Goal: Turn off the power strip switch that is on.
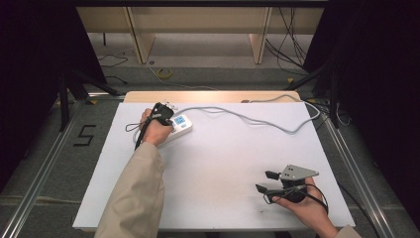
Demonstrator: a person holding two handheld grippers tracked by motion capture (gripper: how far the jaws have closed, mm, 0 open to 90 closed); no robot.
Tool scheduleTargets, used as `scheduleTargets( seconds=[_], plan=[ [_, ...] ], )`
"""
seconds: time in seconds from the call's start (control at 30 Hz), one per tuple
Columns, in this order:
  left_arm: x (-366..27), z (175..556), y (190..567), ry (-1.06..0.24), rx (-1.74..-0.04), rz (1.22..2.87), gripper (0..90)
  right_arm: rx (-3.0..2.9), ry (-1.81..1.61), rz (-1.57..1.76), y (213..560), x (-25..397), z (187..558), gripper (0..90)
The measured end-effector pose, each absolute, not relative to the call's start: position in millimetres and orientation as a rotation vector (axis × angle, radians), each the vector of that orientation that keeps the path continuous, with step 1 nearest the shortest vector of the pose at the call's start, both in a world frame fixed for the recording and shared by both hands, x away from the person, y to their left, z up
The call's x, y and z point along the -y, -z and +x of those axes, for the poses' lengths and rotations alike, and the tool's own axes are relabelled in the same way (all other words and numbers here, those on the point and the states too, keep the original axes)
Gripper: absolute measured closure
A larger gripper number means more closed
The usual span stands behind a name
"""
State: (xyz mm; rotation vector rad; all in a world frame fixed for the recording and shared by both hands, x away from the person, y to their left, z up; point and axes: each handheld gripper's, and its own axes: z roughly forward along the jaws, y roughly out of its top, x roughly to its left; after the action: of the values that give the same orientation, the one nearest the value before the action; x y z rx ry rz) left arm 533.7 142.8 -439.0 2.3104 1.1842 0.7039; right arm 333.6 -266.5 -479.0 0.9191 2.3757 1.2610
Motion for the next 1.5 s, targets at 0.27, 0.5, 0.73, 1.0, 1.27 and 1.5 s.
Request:
scheduleTargets(
  seconds=[0.27, 0.5, 0.73, 1.0, 1.27, 1.5],
  plan=[
    [-133, 537, 440, -0.691, -1.160, 2.311, 89.6, -2.379, -1.259, 0.920, 479, 267, 334, 38.2],
    [-127, 540, 444, -0.680, -1.155, 2.304, 89.6, -2.381, -1.261, 0.923, 479, 267, 334, 38.2],
    [-122, 543, 449, -0.671, -1.152, 2.298, 89.6, -2.383, -1.258, 0.926, 479, 267, 334, 38.1],
    [-119, 545, 450, -0.674, -1.149, 2.303, 89.6, -2.383, -1.260, 0.922, 479, 267, 334, 38.1],
    [-115, 546, 452, -0.672, -1.140, 2.297, 89.6, -2.384, -1.260, 0.920, 479, 267, 334, 38.1],
    [-113, 548, 454, -0.674, -1.132, 2.292, 89.6, -2.385, -1.261, 0.922, 479, 267, 334, 38.0]
  ],
)
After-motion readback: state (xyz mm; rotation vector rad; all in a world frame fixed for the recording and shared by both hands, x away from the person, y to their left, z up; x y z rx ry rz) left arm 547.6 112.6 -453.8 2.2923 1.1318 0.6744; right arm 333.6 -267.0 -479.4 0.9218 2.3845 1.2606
